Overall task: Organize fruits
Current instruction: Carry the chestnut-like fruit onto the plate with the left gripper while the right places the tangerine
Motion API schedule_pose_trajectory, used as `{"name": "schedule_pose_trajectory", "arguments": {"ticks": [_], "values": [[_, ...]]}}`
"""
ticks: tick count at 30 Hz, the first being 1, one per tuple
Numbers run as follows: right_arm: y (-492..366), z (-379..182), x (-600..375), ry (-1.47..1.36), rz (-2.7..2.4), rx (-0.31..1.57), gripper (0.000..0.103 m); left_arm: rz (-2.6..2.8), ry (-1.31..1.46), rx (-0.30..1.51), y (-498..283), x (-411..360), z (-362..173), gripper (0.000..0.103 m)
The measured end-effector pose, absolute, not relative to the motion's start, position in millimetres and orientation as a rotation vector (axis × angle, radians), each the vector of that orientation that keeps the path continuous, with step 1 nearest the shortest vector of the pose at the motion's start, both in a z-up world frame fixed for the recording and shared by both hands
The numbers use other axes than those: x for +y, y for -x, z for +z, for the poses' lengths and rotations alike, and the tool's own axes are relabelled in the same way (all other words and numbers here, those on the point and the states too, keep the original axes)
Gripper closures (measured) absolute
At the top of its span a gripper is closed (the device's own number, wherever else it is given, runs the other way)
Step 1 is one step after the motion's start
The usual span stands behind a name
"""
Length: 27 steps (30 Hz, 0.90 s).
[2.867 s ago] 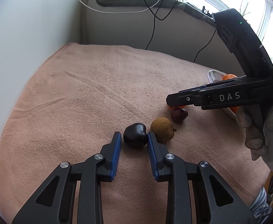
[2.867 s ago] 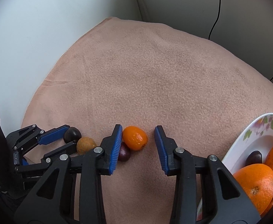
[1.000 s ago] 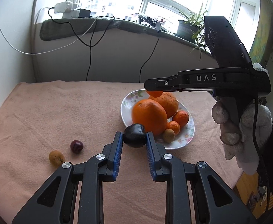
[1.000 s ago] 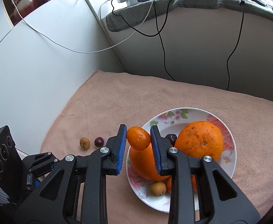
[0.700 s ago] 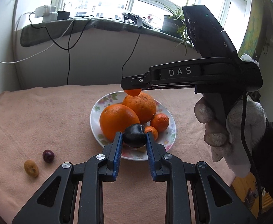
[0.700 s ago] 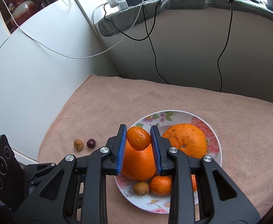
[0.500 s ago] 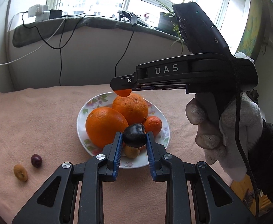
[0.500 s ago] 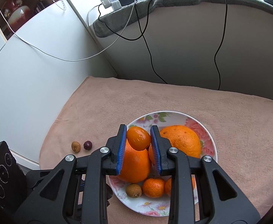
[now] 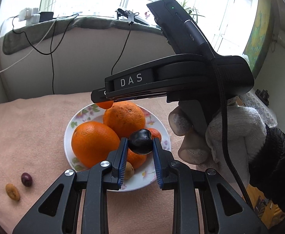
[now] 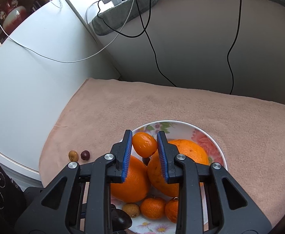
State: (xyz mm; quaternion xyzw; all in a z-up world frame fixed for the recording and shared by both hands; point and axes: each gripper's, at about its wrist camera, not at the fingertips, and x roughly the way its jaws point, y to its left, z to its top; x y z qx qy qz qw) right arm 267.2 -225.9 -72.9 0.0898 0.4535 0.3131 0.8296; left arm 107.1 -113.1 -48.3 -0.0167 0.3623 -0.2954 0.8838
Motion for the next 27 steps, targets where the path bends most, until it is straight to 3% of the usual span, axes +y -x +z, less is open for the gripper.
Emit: {"name": "schedule_pose_trajectory", "arguments": {"ticks": [6, 10, 12, 14, 18, 20, 27], "values": [[-266.9, -74.8, -225.3, -0.197, 0.661, 0.963, 0.073, -0.617, 0.035, 0.761, -110.5, -112.9, -48.7, 0.079], [-265.1, -73.2, -225.5, -0.197, 0.656, 0.946, 0.048, -0.611, 0.036, 0.761, -110.9, -112.5, -49.5, 0.078], [-263.7, -71.5, -226.1, -0.195, 0.658, 0.939, 0.042, -0.612, 0.036, 0.754, -110.5, -111.9, -49.3, 0.066], [-262.6, -69.4, -227.1, -0.197, 0.656, 0.929, 0.032, -0.609, 0.037, 0.748, -108.9, -111.8, -47.5, 0.044], [-261.9, -64.1, -232.2, -0.222, 0.650, 0.903, 0.018, -0.575, 0.028, 0.736, -107.2, -110.0, -44.7, 0.033], [-261.8, -62.0, -234.4, -0.235, 0.647, 0.897, 0.018, -0.564, 0.037, 0.741, -107.4, -107.5, -44.3, 0.028], [-257.7, -59.2, -234.8, -0.229, 0.634, 0.894, 0.017, -0.551, 0.035, 0.740, -102.1, -105.3, -42.1, 0.027]]}}
